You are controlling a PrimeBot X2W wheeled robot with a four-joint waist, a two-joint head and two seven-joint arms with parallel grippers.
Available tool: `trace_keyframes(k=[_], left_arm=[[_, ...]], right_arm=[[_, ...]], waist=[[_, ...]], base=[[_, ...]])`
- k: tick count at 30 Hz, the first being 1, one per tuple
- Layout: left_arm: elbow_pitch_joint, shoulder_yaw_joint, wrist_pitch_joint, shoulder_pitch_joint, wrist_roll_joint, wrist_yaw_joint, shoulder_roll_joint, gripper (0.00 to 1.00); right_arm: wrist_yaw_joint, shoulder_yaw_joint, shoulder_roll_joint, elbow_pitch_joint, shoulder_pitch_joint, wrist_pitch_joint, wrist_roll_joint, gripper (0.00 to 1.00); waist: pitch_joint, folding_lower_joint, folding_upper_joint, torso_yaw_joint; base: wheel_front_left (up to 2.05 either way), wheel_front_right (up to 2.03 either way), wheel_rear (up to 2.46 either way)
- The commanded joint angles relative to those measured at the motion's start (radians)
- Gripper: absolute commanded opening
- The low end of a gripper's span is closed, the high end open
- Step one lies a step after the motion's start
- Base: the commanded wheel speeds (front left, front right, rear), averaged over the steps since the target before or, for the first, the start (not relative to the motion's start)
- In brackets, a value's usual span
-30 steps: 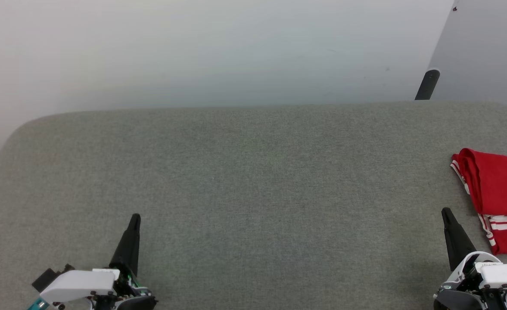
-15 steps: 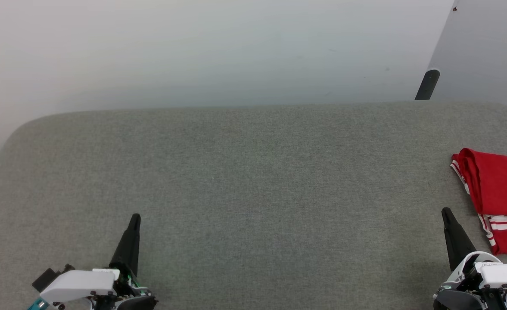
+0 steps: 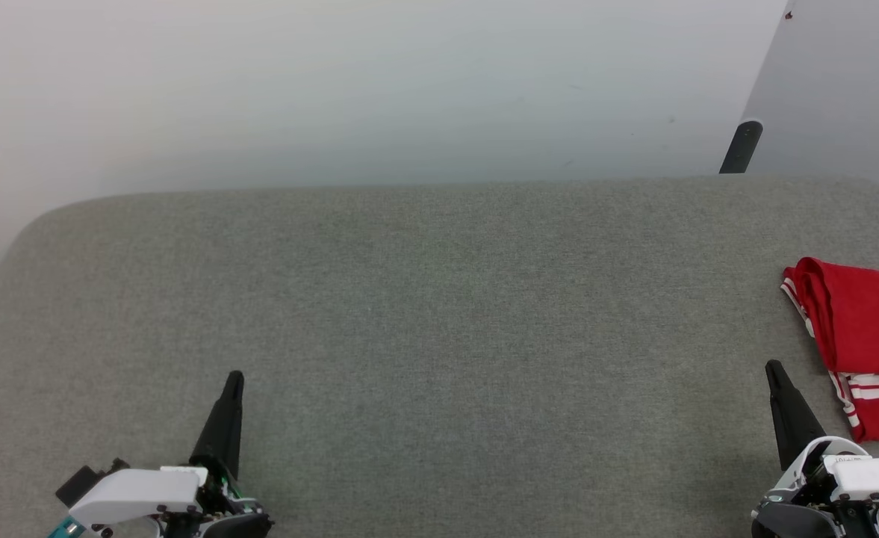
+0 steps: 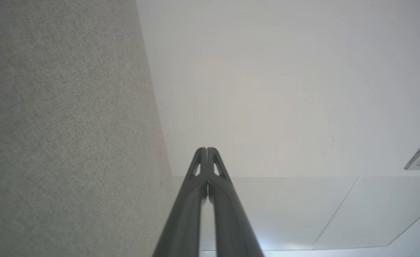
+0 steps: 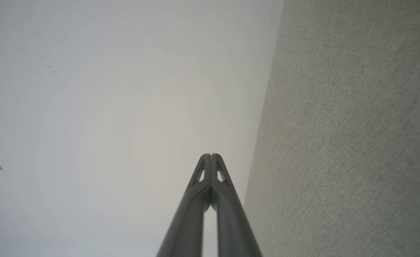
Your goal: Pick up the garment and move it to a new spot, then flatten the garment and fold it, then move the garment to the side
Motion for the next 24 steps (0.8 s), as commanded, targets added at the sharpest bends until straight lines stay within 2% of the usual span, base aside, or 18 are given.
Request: trace_keyframes(k=[1, 24], left_arm=[[0.001, 0.002, 0.003, -0.009, -0.003, -0.004, 0.000, 0.00], [0.001, 0.002, 0.003, -0.009, -0.003, -0.004, 0.000, 0.00]], right_arm=[[0.000, 0.000, 0.003, 0.000, -0.003, 0.001, 0.004, 0.00], [0.000, 0.000, 0.003, 0.000, -0.003, 0.001, 0.004, 0.00]], waist=[[0.000, 0.0000, 0.0000, 0.000], [0.000, 0.0000, 0.0000, 0.000]], base=[[0.00, 0.00, 0.00], [0.00, 0.00, 0.00]])
